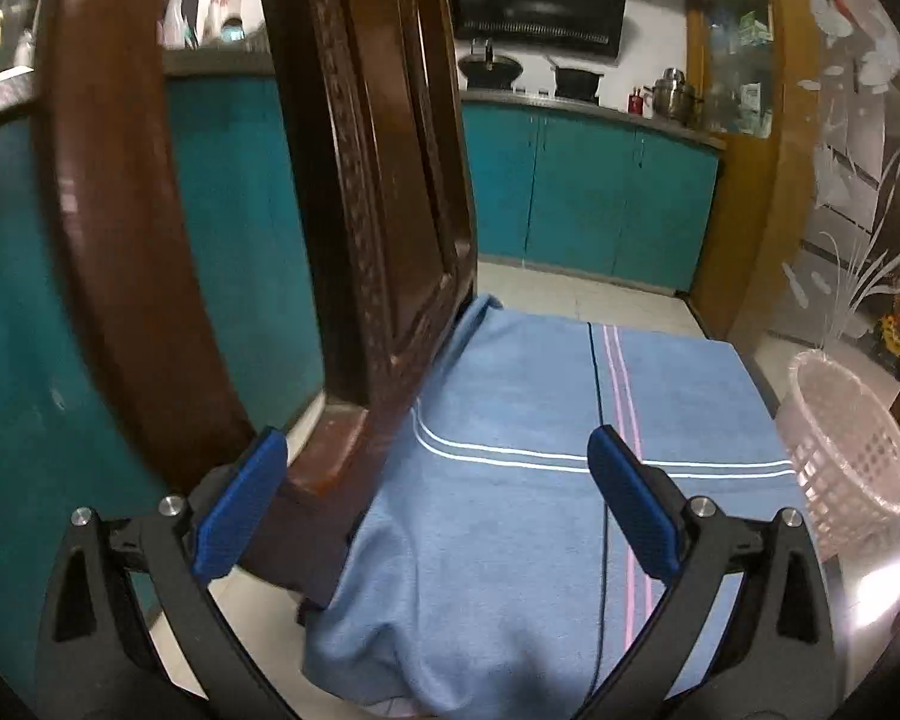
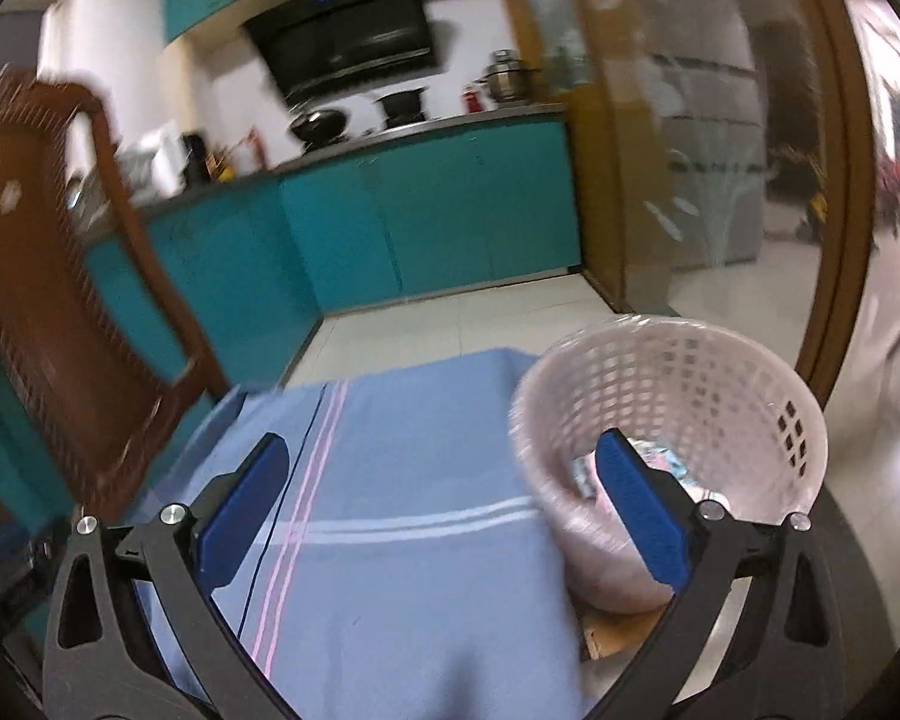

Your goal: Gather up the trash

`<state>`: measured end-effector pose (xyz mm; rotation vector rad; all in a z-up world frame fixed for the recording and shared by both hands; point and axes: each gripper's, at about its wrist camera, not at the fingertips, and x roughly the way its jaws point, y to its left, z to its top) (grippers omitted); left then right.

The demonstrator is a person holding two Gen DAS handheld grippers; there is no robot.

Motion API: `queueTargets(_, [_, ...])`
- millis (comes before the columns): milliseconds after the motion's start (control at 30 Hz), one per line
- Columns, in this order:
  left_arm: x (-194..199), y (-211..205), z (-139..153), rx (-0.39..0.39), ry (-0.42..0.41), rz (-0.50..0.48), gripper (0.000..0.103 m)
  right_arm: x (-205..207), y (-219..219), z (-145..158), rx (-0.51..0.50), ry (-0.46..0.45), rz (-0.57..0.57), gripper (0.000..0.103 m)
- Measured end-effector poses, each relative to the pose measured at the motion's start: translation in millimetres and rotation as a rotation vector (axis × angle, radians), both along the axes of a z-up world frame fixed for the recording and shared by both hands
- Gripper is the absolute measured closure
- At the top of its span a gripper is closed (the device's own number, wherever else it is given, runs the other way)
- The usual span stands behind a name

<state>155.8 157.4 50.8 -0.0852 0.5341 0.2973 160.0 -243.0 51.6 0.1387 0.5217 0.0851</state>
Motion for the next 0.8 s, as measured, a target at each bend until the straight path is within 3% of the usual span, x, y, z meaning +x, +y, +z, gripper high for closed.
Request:
queueTargets(133, [4, -19, -7, 0.063, 0.030, -0.049, 0.003, -18, 29, -11, -0.074, 0.024, 0.024, 0.003])
queueTargets(233, [11, -41, -12, 0.051, 0.091, -0.091, 0.003, -23, 37, -19, -0.082, 0.066, 0.013, 0.003])
queueTargets(400, [8, -62, -12, 0.000, 0.081, -0.154, 0.003, -25, 50, -28, -0.114, 0.090, 0.019, 0.003])
queueTargets(533, [9, -73, -18, -0.023, 0.145, -0.202, 0.003, -24, 51, -35, -0.103, 0.118, 0.025, 0.003])
queueTargets(800, [12, -79, -24, -0.051, 0.157, -0.209, 0.003, -26, 48, -36, -0.100, 0.111, 0.026, 0.003])
